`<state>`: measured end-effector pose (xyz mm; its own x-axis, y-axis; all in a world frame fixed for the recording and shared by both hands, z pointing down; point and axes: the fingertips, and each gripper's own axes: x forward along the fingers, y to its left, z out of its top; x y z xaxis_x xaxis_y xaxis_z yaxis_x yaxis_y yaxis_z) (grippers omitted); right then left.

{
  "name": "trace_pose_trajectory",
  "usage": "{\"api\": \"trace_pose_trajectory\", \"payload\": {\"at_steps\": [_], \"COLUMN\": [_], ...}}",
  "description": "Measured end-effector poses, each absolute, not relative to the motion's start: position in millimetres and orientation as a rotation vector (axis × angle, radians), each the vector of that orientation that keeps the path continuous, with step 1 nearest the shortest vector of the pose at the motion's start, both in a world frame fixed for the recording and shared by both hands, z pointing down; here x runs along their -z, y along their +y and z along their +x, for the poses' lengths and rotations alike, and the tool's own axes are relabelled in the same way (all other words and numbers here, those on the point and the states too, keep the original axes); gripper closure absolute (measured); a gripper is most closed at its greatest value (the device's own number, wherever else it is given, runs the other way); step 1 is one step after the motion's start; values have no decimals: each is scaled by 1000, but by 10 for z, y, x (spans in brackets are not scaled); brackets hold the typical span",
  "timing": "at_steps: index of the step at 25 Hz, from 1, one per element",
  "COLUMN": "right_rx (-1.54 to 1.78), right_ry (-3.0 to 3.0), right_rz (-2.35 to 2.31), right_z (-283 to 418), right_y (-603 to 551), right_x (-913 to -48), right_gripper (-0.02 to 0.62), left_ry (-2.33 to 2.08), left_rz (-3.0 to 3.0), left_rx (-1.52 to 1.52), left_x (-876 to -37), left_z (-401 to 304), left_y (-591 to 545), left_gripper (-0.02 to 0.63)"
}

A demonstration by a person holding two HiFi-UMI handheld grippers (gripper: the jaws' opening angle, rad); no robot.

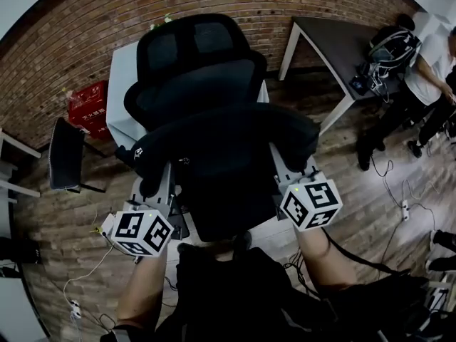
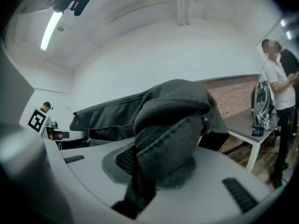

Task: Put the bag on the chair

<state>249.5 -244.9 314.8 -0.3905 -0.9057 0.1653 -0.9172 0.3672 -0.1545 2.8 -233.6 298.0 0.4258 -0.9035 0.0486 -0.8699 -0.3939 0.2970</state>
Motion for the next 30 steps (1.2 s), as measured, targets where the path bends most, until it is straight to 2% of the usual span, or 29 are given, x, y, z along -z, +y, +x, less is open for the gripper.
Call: {"api": "trace_pose_trajectory", "payload": {"at_steps": [11, 30], "right_rx": [-399, -450], "right_ry": [-2538, -2399], "right_rz": [1630, 1583], "right_z": [2476, 2219], "right_y": [-2883, -3368], "right_x": [-3744, -5157], "right_gripper": [517, 517], "left_ry": [-1586, -1508], "left_rz": [2350, 2190], "left_rx": [116, 15], "left_x": [-3569, -5046], "left_z": [29, -223], "left_y": [-2615, -3123], "left_gripper": [548, 548]}}
